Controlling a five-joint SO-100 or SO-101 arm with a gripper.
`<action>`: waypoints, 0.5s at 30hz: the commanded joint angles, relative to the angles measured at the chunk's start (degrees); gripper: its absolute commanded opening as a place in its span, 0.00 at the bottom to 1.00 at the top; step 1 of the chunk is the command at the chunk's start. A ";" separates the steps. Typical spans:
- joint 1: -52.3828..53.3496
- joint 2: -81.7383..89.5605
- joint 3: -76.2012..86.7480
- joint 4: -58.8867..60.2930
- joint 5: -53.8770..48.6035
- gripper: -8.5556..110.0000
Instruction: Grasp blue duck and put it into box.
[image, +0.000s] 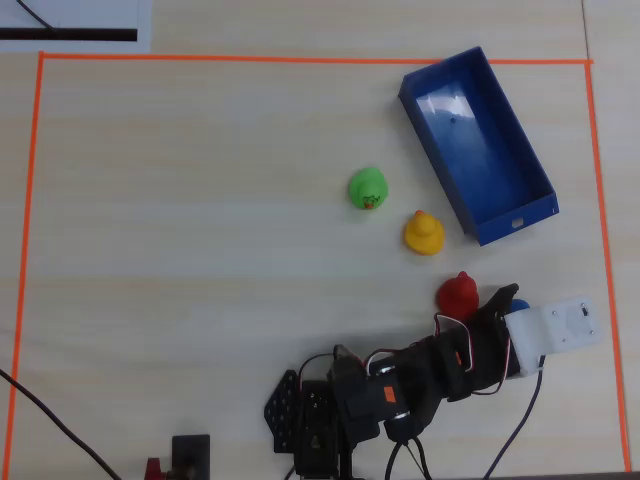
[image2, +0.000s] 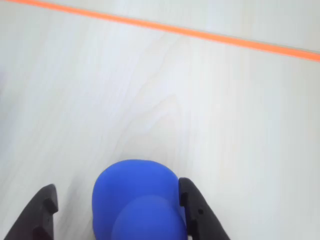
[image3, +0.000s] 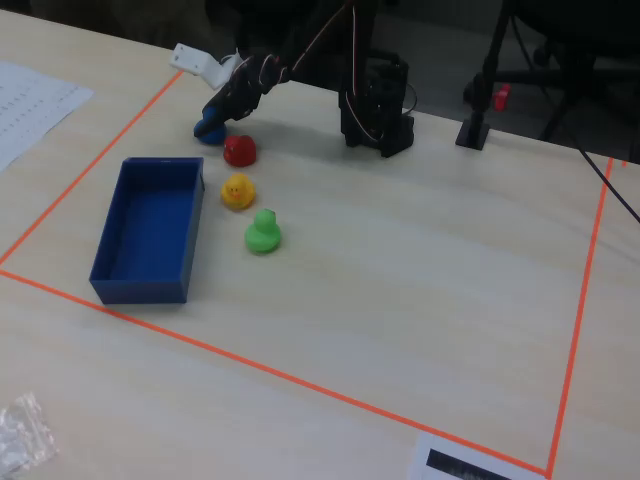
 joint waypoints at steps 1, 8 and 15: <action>-0.70 -1.93 -0.26 -3.25 0.79 0.35; 0.09 -7.03 -1.14 -5.19 -0.62 0.35; 1.32 -10.46 -2.29 -6.06 -1.93 0.11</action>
